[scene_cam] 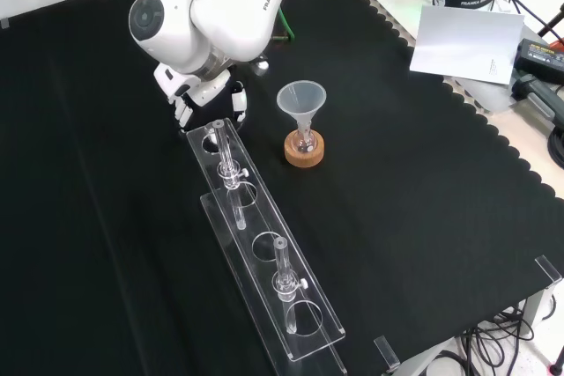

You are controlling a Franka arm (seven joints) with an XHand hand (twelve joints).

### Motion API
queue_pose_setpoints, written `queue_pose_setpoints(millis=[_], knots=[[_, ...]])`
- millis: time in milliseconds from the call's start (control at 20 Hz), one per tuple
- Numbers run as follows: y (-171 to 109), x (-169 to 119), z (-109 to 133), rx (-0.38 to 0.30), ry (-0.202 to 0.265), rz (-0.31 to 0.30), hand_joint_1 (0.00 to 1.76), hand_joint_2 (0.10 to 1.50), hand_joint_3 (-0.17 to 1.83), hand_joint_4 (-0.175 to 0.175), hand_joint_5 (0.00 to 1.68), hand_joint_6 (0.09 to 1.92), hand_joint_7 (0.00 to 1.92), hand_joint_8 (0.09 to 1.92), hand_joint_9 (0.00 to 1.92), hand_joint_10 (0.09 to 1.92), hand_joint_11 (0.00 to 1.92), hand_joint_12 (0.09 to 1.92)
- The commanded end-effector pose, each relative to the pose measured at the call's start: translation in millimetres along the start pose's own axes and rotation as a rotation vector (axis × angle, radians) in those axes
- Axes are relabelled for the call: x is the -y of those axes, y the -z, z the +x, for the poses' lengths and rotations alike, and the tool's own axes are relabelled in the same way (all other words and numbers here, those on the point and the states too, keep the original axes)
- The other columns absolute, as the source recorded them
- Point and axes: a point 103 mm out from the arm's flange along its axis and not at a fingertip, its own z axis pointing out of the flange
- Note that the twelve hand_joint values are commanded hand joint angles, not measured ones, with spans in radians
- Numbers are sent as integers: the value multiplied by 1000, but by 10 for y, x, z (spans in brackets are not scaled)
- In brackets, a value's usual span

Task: Pick up the weighing funnel.

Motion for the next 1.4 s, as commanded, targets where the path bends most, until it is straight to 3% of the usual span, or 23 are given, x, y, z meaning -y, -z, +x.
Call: queue_pose_setpoints(millis=[50, 1400], knots=[[-19, -2, 11, 4, 10, 5, 906, 601, 523, 1, 579, 552, 550, 645, 784, 473, 566, 1262], [-95, -82, 79, 22, 6, -11, 927, 613, 537, 24, 673, 661, 582, 654, 808, 476, 586, 1261]])
